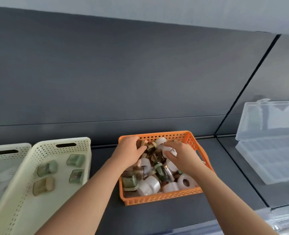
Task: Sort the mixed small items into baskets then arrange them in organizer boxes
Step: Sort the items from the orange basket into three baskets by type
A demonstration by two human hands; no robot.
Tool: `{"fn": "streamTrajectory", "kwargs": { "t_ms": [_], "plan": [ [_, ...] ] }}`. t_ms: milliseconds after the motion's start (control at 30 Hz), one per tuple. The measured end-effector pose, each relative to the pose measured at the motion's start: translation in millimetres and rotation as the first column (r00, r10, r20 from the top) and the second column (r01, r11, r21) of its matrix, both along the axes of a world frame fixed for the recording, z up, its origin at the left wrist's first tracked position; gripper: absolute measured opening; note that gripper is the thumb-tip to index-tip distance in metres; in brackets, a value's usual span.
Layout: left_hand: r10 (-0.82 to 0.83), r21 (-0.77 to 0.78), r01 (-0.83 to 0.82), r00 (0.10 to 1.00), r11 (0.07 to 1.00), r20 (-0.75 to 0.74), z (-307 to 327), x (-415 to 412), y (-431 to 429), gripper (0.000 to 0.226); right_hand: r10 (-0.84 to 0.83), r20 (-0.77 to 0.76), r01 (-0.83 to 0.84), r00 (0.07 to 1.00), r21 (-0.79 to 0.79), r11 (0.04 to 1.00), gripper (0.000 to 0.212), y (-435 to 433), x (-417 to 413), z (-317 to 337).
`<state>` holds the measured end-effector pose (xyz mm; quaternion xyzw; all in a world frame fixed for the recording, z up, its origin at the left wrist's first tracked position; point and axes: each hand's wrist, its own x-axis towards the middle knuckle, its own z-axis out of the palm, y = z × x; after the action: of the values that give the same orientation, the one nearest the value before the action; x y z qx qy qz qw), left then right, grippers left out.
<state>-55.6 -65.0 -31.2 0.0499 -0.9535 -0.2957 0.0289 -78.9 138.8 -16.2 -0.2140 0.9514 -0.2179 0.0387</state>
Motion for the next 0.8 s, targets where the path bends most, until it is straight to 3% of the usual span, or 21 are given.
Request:
{"fn": "streamTrajectory", "kwargs": {
  "t_ms": [100, 200, 467, 600, 800],
  "plan": [
    [0.123, -0.130, -0.122, 0.992, 0.984, 0.004, -0.3, -23.6, 9.2, 0.034, 0.029, 0.012, -0.029, 1.000, -0.022, 0.999, 0.033, 3.0, -20.1, -6.0],
    [0.166, -0.132, -0.161, 0.986, 0.978, 0.021, -0.3, -30.2, 11.5, 0.030, 0.073, 0.044, -0.072, 0.996, -0.025, 0.997, 0.034, -3.0, -37.7, -10.5],
    [0.244, 0.273, -0.243, 0.969, 0.931, 0.032, -0.7, 3.5, -12.1, 0.048, 0.261, 0.202, -0.285, 0.944, 0.100, 0.953, 0.045, -8.8, -54.6, -11.8],
    [0.277, 0.364, -0.257, 0.961, 0.895, -0.004, -1.5, 25.9, -9.2, 0.045, 0.294, 0.108, -0.310, 0.950, 0.188, 0.932, 0.048, -13.1, -46.4, -20.7],
    [0.359, 0.521, -0.291, 0.933, 0.802, -0.032, -1.4, 55.0, -3.8, 0.040, 0.315, -0.045, -0.306, 0.948, 0.146, 0.941, 0.040, -18.1, -29.6, -27.0]
  ]
}}
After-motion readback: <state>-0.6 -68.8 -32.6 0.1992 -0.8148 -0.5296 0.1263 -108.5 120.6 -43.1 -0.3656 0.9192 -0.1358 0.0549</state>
